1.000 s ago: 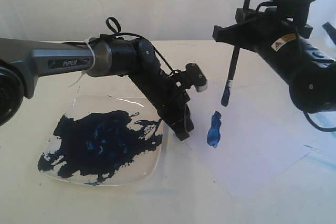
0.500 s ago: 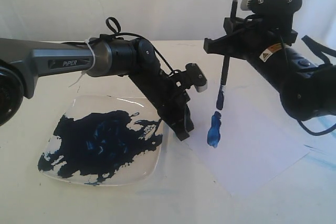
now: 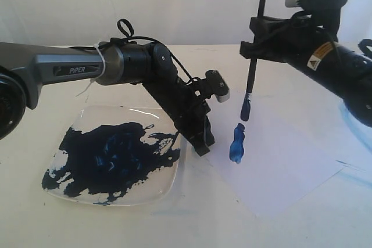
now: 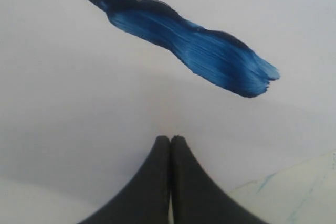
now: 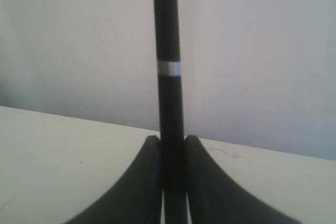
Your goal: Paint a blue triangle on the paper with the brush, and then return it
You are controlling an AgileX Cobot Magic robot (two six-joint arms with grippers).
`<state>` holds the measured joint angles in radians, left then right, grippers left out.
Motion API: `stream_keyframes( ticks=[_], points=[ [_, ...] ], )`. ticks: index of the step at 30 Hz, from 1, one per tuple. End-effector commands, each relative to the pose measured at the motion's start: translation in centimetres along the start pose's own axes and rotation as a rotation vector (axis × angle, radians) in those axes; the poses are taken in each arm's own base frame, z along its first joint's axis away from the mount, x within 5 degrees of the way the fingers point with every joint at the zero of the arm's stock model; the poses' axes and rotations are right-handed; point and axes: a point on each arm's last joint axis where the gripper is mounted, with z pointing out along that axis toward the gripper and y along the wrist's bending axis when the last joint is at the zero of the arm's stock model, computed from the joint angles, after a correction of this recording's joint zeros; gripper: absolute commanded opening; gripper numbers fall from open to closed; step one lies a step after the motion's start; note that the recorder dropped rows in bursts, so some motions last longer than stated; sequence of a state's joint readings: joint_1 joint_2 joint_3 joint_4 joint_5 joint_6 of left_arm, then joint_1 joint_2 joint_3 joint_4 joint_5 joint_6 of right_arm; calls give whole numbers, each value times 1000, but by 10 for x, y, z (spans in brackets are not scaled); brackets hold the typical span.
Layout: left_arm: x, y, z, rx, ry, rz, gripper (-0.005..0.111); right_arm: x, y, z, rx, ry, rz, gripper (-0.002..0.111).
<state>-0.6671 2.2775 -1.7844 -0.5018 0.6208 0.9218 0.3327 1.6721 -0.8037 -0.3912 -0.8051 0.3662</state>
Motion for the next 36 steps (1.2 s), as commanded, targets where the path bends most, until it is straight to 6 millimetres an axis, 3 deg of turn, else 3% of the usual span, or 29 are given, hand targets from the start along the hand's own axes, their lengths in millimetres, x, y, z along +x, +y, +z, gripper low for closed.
stream_keyframes(
  ticks=[1, 17, 36],
  points=[
    [-1, -3, 2, 27, 3, -9, 0, -7, -7, -6, -86, -36, 16, 0],
    [-1, -3, 2, 26, 3, -9, 0, 12, -8, 1, -129, -17, 21, 0],
    [0, -4, 2, 28, 4, -9, 0, 11, -9, 1, -121, -42, -63, 0]
  ],
)
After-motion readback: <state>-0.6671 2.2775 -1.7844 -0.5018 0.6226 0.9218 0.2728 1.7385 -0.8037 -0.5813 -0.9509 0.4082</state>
